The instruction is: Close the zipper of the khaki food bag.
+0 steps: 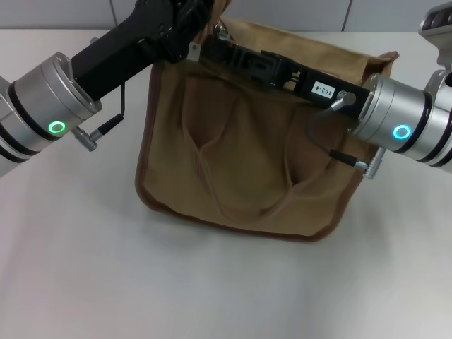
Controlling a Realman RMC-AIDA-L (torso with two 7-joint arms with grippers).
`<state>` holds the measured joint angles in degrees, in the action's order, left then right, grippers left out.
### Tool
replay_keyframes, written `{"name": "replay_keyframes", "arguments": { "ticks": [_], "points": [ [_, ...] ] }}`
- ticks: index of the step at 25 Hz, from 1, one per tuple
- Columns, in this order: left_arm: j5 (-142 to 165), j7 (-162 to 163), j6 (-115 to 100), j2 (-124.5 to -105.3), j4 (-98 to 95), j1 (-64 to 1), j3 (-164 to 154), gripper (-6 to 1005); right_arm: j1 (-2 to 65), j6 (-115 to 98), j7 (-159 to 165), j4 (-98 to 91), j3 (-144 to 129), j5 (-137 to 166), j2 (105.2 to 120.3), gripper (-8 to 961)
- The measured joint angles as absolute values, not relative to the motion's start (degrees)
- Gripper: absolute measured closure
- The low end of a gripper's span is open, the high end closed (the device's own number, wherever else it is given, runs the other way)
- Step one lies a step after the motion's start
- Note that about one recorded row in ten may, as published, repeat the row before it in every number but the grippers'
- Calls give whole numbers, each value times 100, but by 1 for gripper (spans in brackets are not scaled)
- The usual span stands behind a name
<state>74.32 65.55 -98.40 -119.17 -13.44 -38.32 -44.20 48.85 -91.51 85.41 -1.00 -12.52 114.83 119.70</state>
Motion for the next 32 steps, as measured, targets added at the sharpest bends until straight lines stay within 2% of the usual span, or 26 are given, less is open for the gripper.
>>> {"name": "replay_keyframes", "arguments": {
  "ticks": [2, 7, 12, 18, 29, 32],
  "points": [
    [7432, 6556, -9829, -11917, -1344, -3832, -4421, 956, 4877, -9112, 8554, -97, -1245, 11476, 11971, 955],
    [7434, 6551, -9809, -11917, -1344, -3832, -4407, 955, 4851, -9078, 8568, -87, -1257, 11479, 11970, 799],
    [7436, 6549, -9765, -11918, -1344, -3832, -4361, 954, 4825, -9069, 8510, -101, -1261, 11497, 11970, 595],
    [7437, 6548, -9746, -11918, -1344, -3832, -4353, 953, 4779, -9042, 8471, -103, -1258, 11502, 11970, 497],
    [7354, 6548, -9739, -11918, -1346, -3803, -4350, 952, 4691, -9024, 8284, -106, -1220, 11486, 11968, 541],
    [7353, 6548, -9739, -11918, -1346, -3801, -4350, 951, 4693, -9031, 8282, -106, -1226, 11485, 11963, 740]
  ]
}}
